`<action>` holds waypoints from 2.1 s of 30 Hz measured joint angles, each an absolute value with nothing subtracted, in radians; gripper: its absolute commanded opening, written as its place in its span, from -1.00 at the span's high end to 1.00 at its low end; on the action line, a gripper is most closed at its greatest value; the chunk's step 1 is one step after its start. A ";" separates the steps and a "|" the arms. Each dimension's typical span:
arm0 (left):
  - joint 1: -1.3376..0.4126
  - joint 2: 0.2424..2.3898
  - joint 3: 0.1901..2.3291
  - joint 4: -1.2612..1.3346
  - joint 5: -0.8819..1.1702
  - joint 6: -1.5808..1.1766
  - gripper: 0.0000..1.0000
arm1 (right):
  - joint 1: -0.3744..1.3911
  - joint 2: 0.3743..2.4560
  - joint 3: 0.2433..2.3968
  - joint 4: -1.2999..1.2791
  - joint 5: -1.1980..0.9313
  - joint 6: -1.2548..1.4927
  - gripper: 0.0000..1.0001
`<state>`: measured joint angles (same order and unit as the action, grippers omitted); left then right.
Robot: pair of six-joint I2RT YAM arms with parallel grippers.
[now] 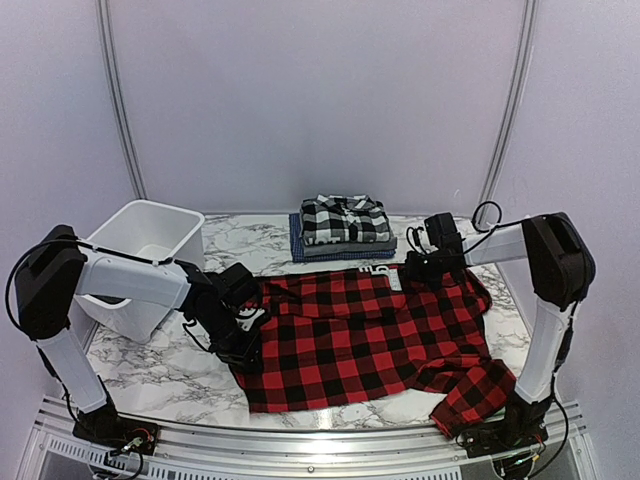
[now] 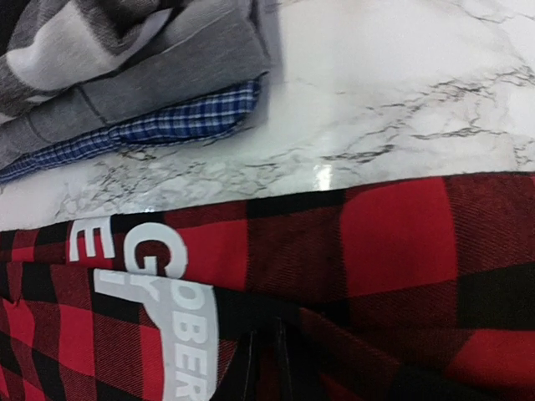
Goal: Fold and stack the long sleeve shirts
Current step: Smooth out the 1/3-folded shirt at the center of the board.
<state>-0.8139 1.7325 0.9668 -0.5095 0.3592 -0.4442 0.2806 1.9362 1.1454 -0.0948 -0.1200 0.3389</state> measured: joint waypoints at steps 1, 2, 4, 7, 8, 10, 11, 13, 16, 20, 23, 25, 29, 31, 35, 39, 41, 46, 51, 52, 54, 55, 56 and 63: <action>-0.812 1.732 0.966 -0.509 0.360 -0.441 0.45 | 0.273 1.938 1.145 -0.095 -0.112 0.339 0.79; -0.810 1.732 0.966 -0.510 0.361 -0.439 0.45 | 0.261 1.940 1.145 -0.095 -0.107 0.339 0.73; -0.808 1.732 0.966 -0.510 0.363 -0.435 0.45 | 0.224 1.943 1.143 -0.091 -0.111 0.343 0.66; -0.805 1.732 0.966 -0.511 0.367 -0.432 0.44 | 0.173 1.945 1.134 -0.089 -0.139 0.344 0.60; -0.805 1.732 0.968 -0.513 0.367 -0.430 0.43 | 0.159 1.945 1.134 -0.089 -0.148 0.345 0.60; -0.804 1.732 0.974 -0.523 0.363 -0.427 0.43 | 0.154 1.938 1.134 -0.092 -0.157 0.344 0.57; -0.804 1.732 0.977 -0.529 0.357 -0.427 0.43 | 0.157 1.932 1.134 -0.094 -0.161 0.344 0.56; -0.803 1.733 0.987 -0.549 0.340 -0.426 0.41 | 0.164 1.907 1.134 -0.104 -0.167 0.345 0.55; -0.798 1.733 1.002 -0.587 0.312 -0.425 0.38 | 0.163 1.856 1.134 -0.108 -0.166 0.345 0.55; -0.793 1.733 1.039 -0.648 0.279 -0.423 0.37 | 0.146 1.841 1.143 -0.105 -0.164 0.342 0.55; -0.793 1.733 1.085 -0.671 0.269 -0.423 0.36 | 0.132 1.879 1.145 -0.104 -0.155 0.339 0.55; -0.789 1.733 1.127 -0.682 0.268 -0.423 0.37 | 0.122 1.922 1.145 -0.104 -0.152 0.338 0.55; -0.779 1.738 1.220 -0.691 0.252 -0.427 0.37 | 0.086 1.953 1.134 -0.082 -0.169 0.336 0.53; -0.770 1.764 1.296 -0.699 0.229 -0.432 0.38 | 0.069 1.953 1.134 -0.083 -0.175 0.335 0.52; -0.748 1.880 1.474 -0.693 0.147 -0.445 0.42 | 0.068 1.935 1.134 -0.100 -0.176 0.334 0.48; -0.712 2.024 1.589 -0.650 0.083 -0.456 0.45 | 0.121 1.868 1.134 -0.138 -0.154 0.324 0.43; -0.693 2.083 1.609 -0.634 0.060 -0.460 0.45 | 0.164 1.824 1.130 -0.143 -0.142 0.318 0.42; -0.651 2.165 1.624 -0.618 0.038 -0.464 0.45 | 0.299 1.737 1.087 -0.140 -0.144 0.313 0.42; -0.622 2.173 1.625 -0.595 0.044 -0.464 0.46 | 0.421 1.774 1.063 -0.139 -0.168 0.317 0.43; -0.616 2.173 1.625 -0.590 0.046 -0.464 0.46 | 0.445 1.788 1.062 -0.139 -0.171 0.318 0.43; -0.601 2.177 1.625 -0.580 0.049 -0.464 0.46 | 0.487 1.812 1.056 -0.137 -0.176 0.325 0.43; -0.593 2.178 1.626 -0.574 0.052 -0.463 0.46 | 0.503 1.823 1.049 -0.132 -0.179 0.329 0.43; -0.586 2.180 1.628 -0.571 0.054 -0.463 0.46 | 0.515 1.834 1.042 -0.130 -0.183 0.334 0.43; -0.568 2.185 1.636 -0.565 0.067 -0.439 0.28 | 0.522 1.876 1.047 -0.106 -0.190 0.347 0.31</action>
